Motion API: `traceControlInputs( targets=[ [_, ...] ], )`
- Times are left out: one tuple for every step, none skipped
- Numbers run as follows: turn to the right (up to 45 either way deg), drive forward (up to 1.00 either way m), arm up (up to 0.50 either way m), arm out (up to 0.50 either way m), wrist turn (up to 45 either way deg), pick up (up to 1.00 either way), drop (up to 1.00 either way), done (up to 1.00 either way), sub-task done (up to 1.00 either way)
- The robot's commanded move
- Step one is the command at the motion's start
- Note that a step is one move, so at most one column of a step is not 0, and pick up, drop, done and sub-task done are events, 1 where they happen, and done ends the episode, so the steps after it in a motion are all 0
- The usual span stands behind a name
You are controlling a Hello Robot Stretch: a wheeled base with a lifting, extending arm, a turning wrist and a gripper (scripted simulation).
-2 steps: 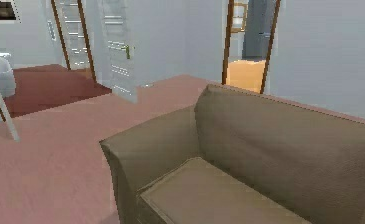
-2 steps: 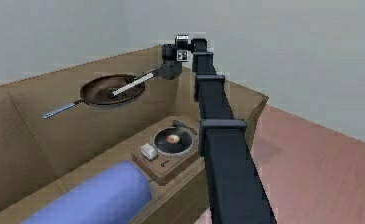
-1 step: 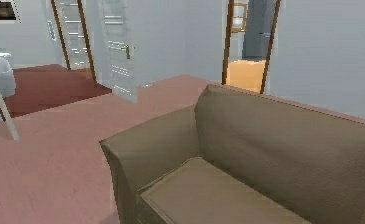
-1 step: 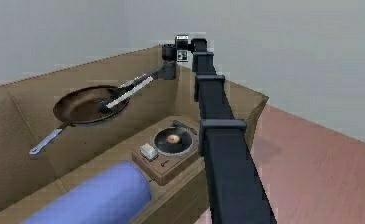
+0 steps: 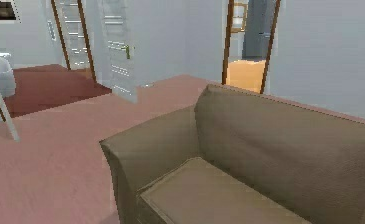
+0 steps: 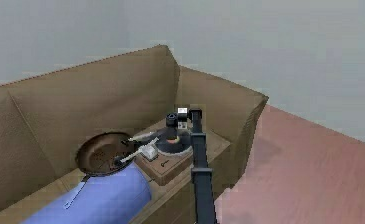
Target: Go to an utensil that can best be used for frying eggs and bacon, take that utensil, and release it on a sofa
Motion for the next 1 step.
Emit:
traceControlInputs(
  targets=[
    [0.0, 0.0, -0.32, 0.0, 0.0, 0.0, 0.0, 0.0, 0.0]
  ],
)
